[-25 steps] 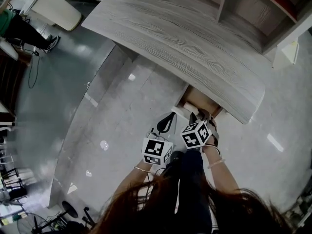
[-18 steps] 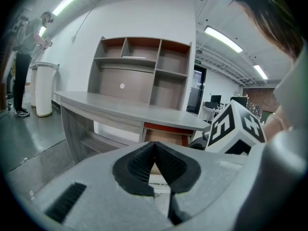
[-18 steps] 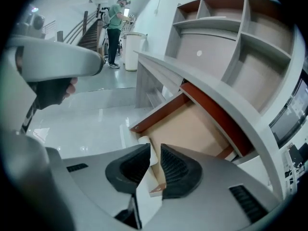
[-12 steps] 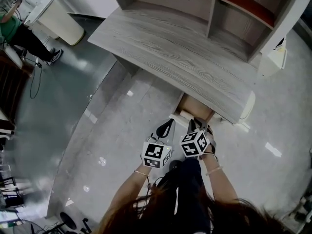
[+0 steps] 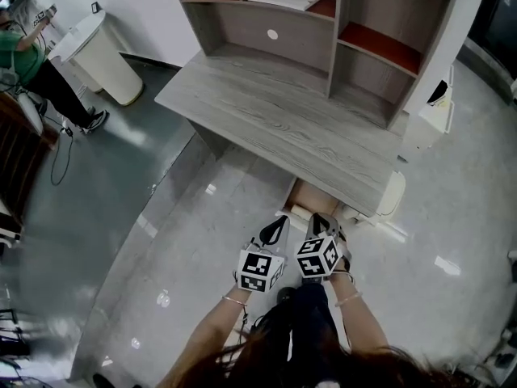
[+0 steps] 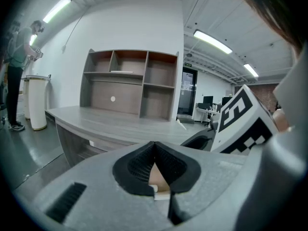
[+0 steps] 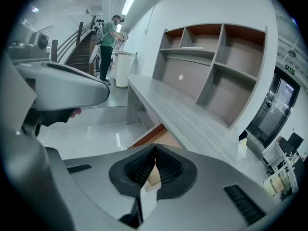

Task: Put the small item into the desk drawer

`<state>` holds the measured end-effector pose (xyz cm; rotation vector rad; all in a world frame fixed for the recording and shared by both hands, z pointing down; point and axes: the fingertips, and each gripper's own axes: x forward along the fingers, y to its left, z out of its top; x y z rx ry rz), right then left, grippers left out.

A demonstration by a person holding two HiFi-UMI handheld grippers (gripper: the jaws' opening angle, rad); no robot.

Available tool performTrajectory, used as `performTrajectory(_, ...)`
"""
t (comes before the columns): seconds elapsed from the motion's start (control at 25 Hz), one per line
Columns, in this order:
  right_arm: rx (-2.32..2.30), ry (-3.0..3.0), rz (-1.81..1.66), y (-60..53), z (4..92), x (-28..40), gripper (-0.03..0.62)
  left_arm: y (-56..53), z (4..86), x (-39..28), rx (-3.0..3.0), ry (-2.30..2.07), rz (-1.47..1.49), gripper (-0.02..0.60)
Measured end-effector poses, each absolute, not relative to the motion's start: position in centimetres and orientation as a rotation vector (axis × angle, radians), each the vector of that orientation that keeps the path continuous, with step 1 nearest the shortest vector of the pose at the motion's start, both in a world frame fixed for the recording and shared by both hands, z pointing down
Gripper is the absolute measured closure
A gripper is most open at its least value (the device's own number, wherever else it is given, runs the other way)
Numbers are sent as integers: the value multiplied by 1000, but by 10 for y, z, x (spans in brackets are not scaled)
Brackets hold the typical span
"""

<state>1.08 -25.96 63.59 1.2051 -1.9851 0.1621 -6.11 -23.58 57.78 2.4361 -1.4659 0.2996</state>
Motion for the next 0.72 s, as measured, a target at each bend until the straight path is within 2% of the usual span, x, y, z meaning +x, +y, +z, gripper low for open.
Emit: performTrajectory(0.72,1485,-2066,204,-239,508,31,592,-225,461,-35,2587,-1348,242,566)
